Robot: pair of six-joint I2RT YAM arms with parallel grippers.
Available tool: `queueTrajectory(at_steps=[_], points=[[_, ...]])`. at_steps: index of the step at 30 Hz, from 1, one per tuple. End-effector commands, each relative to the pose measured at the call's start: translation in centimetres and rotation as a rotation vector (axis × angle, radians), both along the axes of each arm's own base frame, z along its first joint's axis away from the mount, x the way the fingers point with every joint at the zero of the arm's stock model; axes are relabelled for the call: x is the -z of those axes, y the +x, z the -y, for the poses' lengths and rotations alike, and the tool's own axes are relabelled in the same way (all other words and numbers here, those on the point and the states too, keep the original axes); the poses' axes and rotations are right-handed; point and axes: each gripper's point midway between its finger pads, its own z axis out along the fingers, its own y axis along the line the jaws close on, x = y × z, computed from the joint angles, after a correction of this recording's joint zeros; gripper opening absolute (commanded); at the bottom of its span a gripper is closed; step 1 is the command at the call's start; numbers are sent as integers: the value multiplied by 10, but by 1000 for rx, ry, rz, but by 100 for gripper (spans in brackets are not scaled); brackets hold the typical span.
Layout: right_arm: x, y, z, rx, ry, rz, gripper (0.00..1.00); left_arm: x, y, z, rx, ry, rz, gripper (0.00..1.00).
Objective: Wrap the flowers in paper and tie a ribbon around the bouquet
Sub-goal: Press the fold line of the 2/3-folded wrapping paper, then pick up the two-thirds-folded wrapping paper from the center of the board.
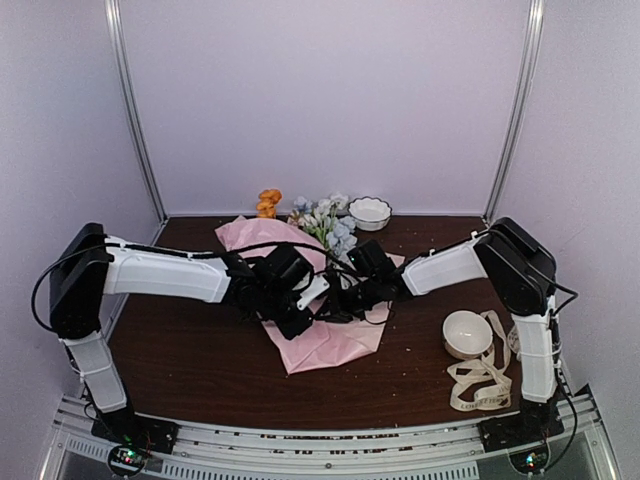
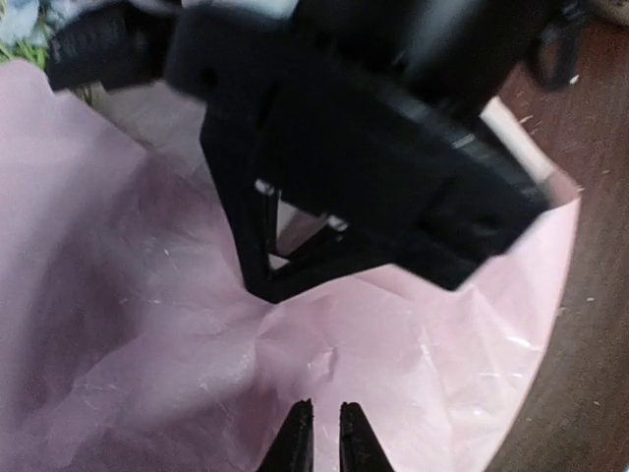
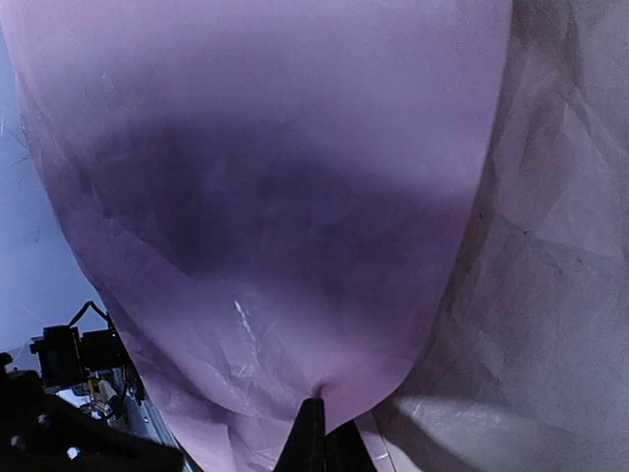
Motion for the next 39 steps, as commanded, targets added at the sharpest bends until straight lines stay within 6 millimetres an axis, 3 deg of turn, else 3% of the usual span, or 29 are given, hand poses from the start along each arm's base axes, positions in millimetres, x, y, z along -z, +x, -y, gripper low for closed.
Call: queueTrajectory(at_steps=[1, 6, 11, 12, 13, 14, 15, 17, 21, 24, 26, 28, 29, 30, 32, 35, 39], points=[[-2, 7, 4, 19, -40, 35, 3, 36, -2, -4, -25, 62, -61, 14], [-17, 15, 11, 50, -68, 88, 11, 61, -16, -8, -3, 84, -139, 14], [-54, 39, 28, 112, -125, 211, 35, 80, -26, -11, -7, 96, -190, 13], [-58, 44, 36, 128, -165, 234, 42, 81, -27, -11, -9, 96, -193, 13], [-69, 55, 46, 155, -200, 278, 56, 82, -29, -11, -5, 93, -199, 13], [-77, 64, 58, 184, -250, 319, 84, 82, -30, -11, 0, 87, -204, 13], [-88, 76, 72, 219, -299, 369, 98, 82, -32, -9, 4, 77, -211, 13], [-115, 98, 101, 291, -395, 475, 100, 80, -35, -6, 14, 62, -213, 14], [-206, 126, 171, 495, -703, 815, 100, 78, -33, -5, 15, 63, -195, 14], [-277, 122, 213, 660, -942, 1133, 100, 73, -31, -4, 15, 54, -184, 14], [-306, 113, 228, 779, -1039, 1290, 100, 70, -30, -4, 17, 53, -174, 14], [-321, 104, 247, 990, -1018, 1317, 100, 71, -30, -5, 16, 59, -169, 14], [-324, 102, 250, 1026, -1005, 1309, 100, 72, -29, -6, 14, 63, -166, 15], [-310, 107, 235, 865, -1024, 1305, 100, 73, -29, -7, 13, 67, -167, 15], [-298, 105, 204, 680, -830, 1198, 100, 75, -28, -9, 4, 71, -164, 15], [-261, 77, 163, 425, -566, 1015, 87, 75, -27, -8, -10, 59, -166, 15], [-209, 33, 151, 383, -366, 686, 72, 73, -27, -4, -12, 32, -172, 15]])
